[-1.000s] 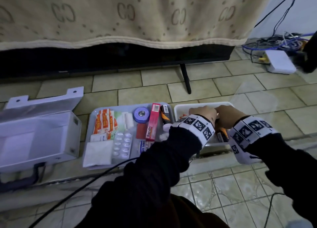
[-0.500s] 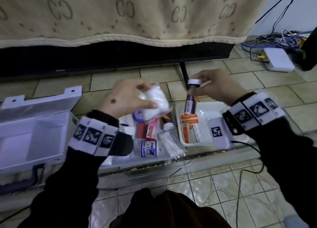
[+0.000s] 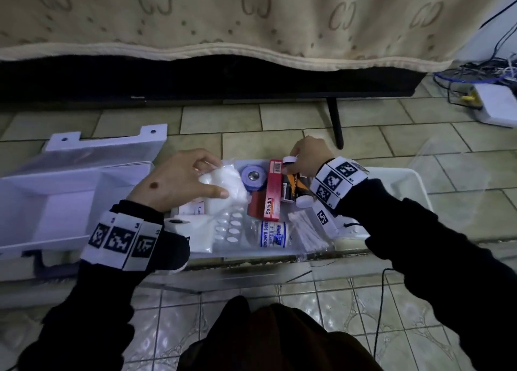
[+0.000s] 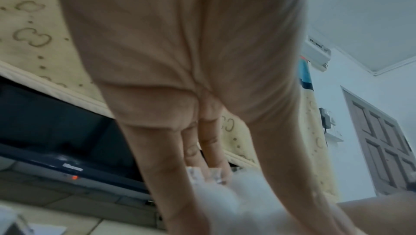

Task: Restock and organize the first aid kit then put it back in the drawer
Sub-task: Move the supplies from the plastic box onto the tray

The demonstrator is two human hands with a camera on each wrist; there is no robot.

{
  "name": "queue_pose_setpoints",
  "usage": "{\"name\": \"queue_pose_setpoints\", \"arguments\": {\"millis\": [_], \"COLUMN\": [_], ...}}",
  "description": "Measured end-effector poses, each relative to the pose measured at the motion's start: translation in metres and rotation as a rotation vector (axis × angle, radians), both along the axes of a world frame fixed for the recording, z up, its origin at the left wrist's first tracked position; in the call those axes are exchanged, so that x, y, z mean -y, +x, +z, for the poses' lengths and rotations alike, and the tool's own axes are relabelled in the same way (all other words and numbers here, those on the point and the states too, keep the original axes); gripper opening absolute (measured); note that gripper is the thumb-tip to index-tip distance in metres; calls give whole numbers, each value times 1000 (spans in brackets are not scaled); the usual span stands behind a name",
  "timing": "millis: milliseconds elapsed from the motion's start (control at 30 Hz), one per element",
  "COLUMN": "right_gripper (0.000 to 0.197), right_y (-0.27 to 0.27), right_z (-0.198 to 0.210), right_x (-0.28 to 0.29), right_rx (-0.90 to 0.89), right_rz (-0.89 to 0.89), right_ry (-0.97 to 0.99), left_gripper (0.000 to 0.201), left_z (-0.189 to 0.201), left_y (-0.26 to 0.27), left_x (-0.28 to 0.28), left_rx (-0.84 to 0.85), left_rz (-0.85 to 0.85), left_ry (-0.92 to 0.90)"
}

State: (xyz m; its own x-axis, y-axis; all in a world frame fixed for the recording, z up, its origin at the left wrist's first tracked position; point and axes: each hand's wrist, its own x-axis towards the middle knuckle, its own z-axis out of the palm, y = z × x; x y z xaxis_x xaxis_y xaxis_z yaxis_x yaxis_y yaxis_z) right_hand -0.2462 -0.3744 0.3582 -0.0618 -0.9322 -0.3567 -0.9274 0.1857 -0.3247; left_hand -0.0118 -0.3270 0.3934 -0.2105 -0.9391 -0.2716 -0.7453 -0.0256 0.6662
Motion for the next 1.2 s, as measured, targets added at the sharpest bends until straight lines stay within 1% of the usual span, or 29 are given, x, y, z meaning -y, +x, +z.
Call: {"name": "queue_pose_setpoints", "arguments": {"millis": [67, 133, 233, 300, 367, 467, 567, 633, 700, 733, 800, 867, 933, 1000, 1067, 1200], "right_gripper": [49, 50, 46, 43, 43, 43, 37, 29, 24, 22, 21, 21, 22, 20, 20, 31], "right_y": [1, 0, -10, -18, -29, -50, -78, -99, -121, -131, -149, -164, -177, -184, -186, -178], "right_z": [-1, 0, 1, 3, 7, 15, 26, 33, 39, 43, 50, 56, 59, 60, 59, 46], "right_x": [0, -1, -2, -3, -6, -14, -25, -32, -40, -45, -56, -67, -76, -83, -88, -91], "right_rx": [9, 46, 116, 119, 129, 121, 137, 198, 202, 197, 171, 135, 90, 39, 2, -34], "right_rz": [5, -12, -79, -93, -124, -162, -201, -284, -342, -362, -379, -382, -376, -364, -341, -251], "right_ry": [-16, -50, -133, -153, -148, -179, -179, -190, -186, -174, -143, -107, -80, -59, -36, 41], "left_gripper": [42, 43, 42, 43, 47, 54, 59, 71, 81, 81, 74, 63, 55, 52, 46, 47], "left_z": [-1, -3, -10, -18, -29, -42, -48, -42, -26, -15, 10, 36, 57, 69, 70, 40], "left_y": [15, 27, 35, 37, 38, 39, 39, 35, 27, 23, 14, 0, -25, -61, -101, -175], "left_x": [-3, -8, -17, -22, -23, -25, -28, -31, -33, -35, -36, -34, -31, -27, -19, 4], "left_rx": [30, 82, 109, 174, 222, 257, 264, 260, 291, 317, 332, 304, 211, 146, 177, 236], "left_rz": [31, 20, -65, -131, -161, -155, -154, -139, -128, -135, -173, -210, -257, -359, -463, -642], "left_ry": [-22, -12, 78, 112, 122, 126, 157, 166, 119, 60, -88, -223, -246, -249, -245, -234]}}
